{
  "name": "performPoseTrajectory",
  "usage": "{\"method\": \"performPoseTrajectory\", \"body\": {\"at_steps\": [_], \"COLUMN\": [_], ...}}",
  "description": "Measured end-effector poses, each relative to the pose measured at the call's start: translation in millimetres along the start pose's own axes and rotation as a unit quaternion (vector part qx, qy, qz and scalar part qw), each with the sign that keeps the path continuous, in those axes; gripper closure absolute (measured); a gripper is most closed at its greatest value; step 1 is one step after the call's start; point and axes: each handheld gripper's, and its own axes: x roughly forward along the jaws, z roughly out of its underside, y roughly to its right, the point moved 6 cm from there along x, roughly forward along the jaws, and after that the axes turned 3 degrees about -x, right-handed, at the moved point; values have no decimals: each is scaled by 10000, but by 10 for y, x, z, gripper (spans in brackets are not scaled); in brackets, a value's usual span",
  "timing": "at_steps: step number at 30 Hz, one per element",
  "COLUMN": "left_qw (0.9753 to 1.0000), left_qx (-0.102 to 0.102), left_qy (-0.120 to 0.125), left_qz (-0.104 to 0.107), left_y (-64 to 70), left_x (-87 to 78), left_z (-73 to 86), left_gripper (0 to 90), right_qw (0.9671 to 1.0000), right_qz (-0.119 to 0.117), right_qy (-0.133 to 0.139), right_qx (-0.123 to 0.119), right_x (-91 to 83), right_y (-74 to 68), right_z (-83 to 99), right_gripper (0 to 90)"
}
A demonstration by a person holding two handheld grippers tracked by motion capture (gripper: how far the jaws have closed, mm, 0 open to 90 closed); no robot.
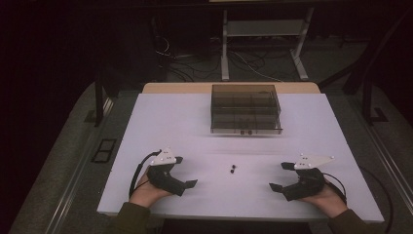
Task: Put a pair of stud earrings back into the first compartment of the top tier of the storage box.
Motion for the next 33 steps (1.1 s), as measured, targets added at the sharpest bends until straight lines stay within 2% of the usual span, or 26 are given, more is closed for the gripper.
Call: {"method": "performPoseTrajectory", "body": {"at_steps": [5, 15, 33], "left_qw": [10000, 9999, 9997], "left_qx": [-27, 7, -45], "left_qy": [30, 64, 136], "left_qz": [-15, 105, 209], "left_y": [13, 34, 36], "left_x": [6, 61, 156], "left_z": [-15, -93, -184], "left_gripper": [2, 18, 27], "right_qw": [10000, 10000, 9999], "right_qz": [-35, -54, -85], "right_qy": [-43, -48, -54], "right_qx": [13, 43, 99], "right_x": [1, 10, 7], "right_y": [-5, 1, 0], "right_z": [8, 9, 12], "right_gripper": [101, 101, 101]}}
